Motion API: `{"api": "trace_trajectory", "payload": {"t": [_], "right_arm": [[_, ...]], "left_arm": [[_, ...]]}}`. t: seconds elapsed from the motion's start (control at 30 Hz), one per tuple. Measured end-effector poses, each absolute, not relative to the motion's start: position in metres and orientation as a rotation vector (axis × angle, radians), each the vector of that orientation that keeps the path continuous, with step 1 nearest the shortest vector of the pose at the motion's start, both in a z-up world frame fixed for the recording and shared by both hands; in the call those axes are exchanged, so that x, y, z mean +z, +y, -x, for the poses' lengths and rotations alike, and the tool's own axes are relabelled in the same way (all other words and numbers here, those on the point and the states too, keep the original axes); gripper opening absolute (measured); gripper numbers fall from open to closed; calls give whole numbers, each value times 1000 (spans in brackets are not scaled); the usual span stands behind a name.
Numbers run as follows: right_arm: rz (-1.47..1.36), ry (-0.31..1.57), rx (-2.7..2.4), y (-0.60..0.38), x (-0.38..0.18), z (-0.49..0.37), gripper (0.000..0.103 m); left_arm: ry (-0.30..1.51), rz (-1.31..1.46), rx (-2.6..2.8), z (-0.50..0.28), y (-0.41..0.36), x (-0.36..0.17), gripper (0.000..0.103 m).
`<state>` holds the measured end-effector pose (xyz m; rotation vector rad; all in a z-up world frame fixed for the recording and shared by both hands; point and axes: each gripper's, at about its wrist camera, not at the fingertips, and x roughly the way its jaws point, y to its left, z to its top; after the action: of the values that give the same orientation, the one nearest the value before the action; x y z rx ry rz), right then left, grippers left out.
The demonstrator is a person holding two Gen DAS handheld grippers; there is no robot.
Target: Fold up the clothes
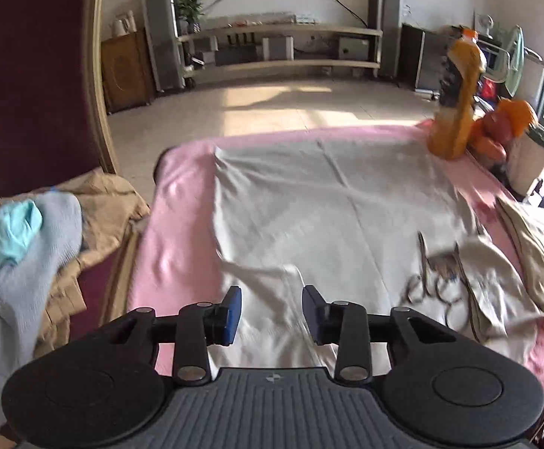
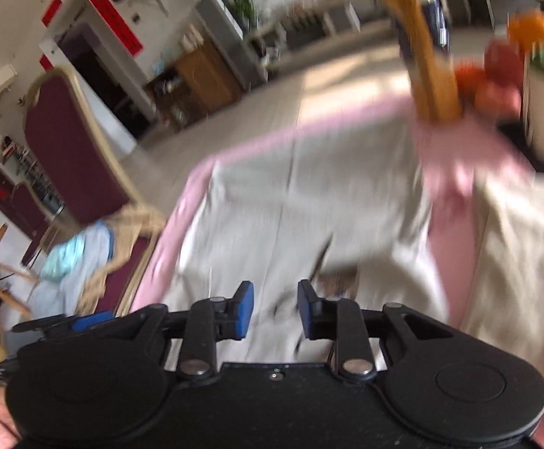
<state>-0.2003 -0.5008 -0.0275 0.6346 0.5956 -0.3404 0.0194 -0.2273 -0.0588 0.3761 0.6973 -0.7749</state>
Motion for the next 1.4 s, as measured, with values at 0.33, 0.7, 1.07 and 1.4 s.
{"api": "trace_trajectory", "payload": {"t": [0.33, 0.7, 1.07, 1.4], "right_arm": [[-486, 530, -623, -611, -11, 102, 25], [-554, 677, -746, -747, -142, -30, 29], [-567, 671, -947, -769, -199, -66, 24], [-547, 661, -918, -767, -200, -68, 15]], "left_arm": [[797, -282, -631, -170, -317, -79, 19], [863, -303, -518, -305, -415, -151, 48], [847, -279, -546, -338, -429, -171, 52], [856, -276, -567, -348, -449, -182, 30]]}}
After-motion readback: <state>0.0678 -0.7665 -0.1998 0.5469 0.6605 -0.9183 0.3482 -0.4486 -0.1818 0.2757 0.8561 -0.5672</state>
